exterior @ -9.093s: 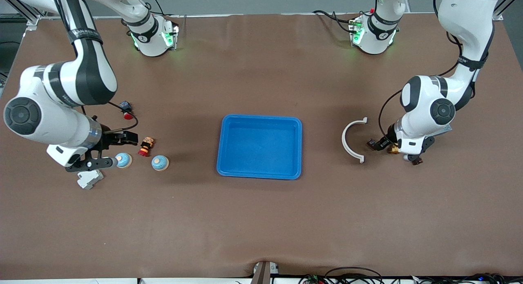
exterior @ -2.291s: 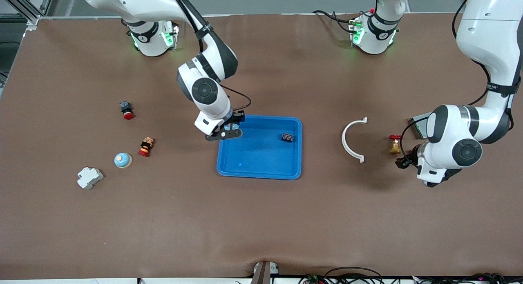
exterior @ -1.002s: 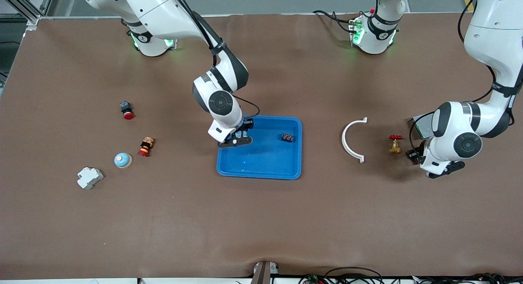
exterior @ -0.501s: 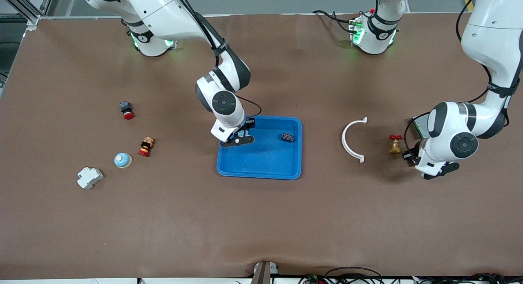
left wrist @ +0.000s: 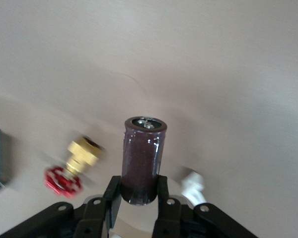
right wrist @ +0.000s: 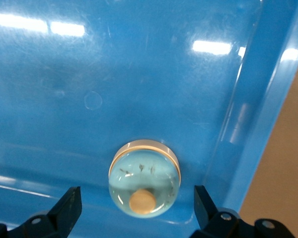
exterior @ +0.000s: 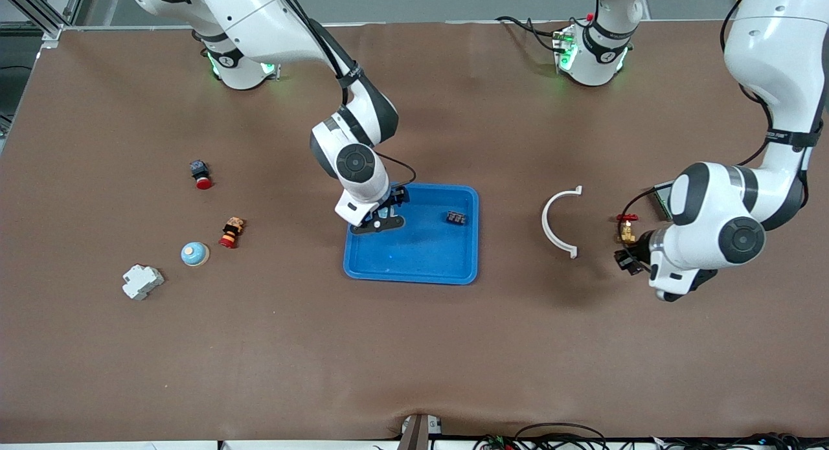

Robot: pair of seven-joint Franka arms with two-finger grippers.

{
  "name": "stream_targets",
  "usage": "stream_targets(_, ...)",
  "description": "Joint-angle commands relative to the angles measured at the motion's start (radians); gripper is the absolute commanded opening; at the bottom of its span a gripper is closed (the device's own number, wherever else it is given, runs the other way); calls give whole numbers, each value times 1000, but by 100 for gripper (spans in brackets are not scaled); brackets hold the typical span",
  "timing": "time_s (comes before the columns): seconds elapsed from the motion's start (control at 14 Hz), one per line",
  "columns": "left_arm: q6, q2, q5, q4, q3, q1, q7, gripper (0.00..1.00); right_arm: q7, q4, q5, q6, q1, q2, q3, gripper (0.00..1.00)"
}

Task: Place electrolytic capacitor and blue bell in tray
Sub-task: 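Set the bell in the tray while the left gripper grasps the capacitor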

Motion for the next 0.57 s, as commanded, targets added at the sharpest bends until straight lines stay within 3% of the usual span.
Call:
stream_targets(0.0, -15, -9, -38, 10, -24, -47, -131, 0, -18, 34, 13, -170, -25, -80, -10, 100)
stream_targets(0.14, -9, -4, -102, 35, -57, -61, -228, 0, -74, 30, 7, -232, -49, -140, -12, 100)
stream_targets(0.36, 22, 6, -104, 68, -64, -152, -393, 0, -128, 24, -3, -307, -93, -206, -13, 100)
stream_targets(0.5, 55, 20, -105, 76, -64, -202, -482, 0, -128, -1, -71, -326, -93, -244, -13, 100)
